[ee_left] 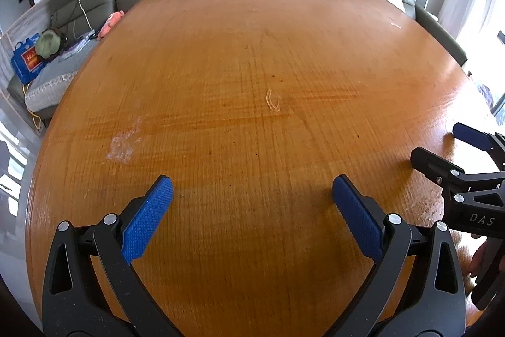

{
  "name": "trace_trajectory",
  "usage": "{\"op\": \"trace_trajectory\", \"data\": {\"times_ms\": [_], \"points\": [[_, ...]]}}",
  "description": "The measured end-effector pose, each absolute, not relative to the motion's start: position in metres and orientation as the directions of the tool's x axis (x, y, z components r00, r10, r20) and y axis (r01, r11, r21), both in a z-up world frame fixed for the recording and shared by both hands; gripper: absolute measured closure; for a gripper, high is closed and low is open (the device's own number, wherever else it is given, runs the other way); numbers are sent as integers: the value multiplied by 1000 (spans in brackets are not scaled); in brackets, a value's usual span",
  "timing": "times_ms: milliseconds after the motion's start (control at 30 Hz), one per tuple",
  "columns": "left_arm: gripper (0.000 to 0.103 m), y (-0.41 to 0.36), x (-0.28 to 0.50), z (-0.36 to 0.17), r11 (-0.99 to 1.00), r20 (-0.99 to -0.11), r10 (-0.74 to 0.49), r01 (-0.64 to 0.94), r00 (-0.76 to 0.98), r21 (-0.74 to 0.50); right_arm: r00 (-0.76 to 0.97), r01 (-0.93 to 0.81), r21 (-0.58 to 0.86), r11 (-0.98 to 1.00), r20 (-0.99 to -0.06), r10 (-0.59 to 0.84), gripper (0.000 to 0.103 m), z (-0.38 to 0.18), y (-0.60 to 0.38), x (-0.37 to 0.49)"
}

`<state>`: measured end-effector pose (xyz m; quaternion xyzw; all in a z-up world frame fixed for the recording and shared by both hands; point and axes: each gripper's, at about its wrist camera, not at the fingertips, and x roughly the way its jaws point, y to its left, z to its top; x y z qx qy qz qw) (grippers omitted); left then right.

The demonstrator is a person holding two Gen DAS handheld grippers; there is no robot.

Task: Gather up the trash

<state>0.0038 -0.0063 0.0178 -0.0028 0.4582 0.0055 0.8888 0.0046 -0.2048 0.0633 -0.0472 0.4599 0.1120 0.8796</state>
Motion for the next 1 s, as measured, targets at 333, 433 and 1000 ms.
{"op": "trace_trajectory", "data": {"times_ms": [333, 433, 1000], "points": [[5, -7, 3, 18, 1000, -815, 9, -12, 580, 2, 552, -240, 17, 971, -820, 151, 2, 64, -204, 5], [5, -7, 2, 18, 1000, -814, 9, -12, 580, 2, 552, -240, 18, 971, -820, 151, 2, 64, -204, 5], [5, -7, 2, 18, 1000, -814, 8, -11, 581, 2, 552, -240, 17, 971, -820, 151, 2, 64, -203, 5]]}}
